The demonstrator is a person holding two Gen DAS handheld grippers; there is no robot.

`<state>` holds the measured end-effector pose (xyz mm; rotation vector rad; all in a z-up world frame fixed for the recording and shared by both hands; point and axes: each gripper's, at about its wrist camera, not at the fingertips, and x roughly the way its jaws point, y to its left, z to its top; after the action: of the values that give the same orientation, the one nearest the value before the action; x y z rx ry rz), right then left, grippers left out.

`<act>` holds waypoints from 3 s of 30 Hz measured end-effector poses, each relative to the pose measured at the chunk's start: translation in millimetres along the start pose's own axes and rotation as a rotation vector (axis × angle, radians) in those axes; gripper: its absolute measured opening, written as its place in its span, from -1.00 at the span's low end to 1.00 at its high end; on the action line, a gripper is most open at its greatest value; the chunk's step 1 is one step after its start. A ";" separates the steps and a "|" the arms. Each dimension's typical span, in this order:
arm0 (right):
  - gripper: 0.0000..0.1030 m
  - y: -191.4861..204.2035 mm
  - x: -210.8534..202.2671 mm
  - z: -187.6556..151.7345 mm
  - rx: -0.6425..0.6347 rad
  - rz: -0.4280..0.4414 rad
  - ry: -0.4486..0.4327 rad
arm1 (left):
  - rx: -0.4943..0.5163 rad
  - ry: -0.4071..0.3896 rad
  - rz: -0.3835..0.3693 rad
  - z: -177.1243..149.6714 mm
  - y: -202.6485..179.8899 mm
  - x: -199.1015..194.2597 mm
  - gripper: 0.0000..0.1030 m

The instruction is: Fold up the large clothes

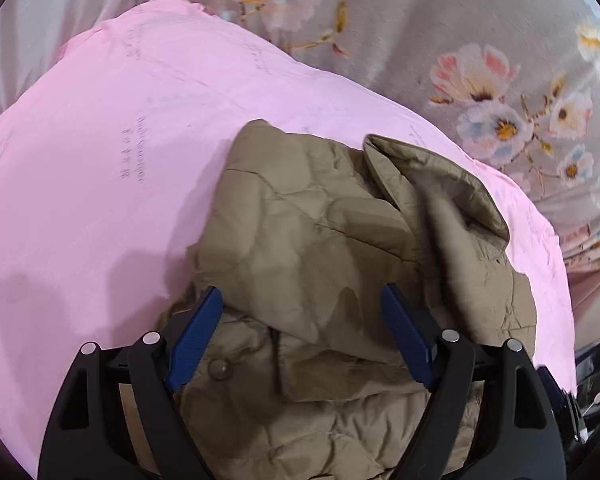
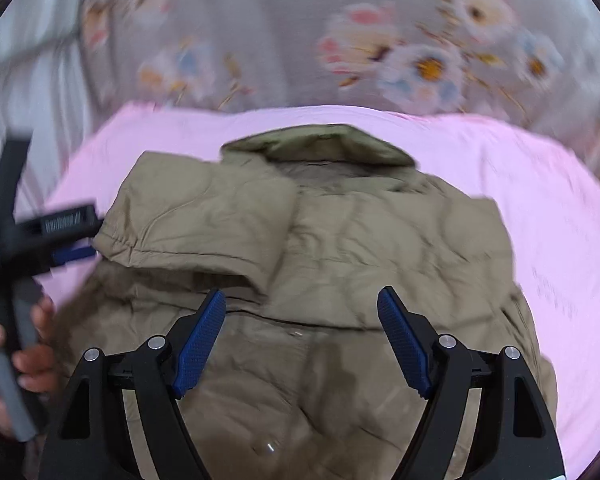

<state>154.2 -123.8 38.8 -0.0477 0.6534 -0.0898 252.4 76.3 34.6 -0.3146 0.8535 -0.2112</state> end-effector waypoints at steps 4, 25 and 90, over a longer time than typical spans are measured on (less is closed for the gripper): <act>0.21 29.6 33.3 13.2 -0.100 -0.037 0.023 | -0.019 0.010 0.009 0.9 1.4 8.5 0.53; 0.09 -145.8 9.6 -33.0 0.579 0.083 0.027 | -0.116 0.082 0.000 -6.7 41.8 30.6 0.54; -0.49 -140.2 2.7 -44.0 0.286 0.061 0.092 | 0.112 -0.101 0.205 -23.9 17.1 -22.2 -0.42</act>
<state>120.0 -264.3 12.5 0.2532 0.7284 -0.1261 220.9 94.7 29.4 -0.1303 0.7650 -0.0519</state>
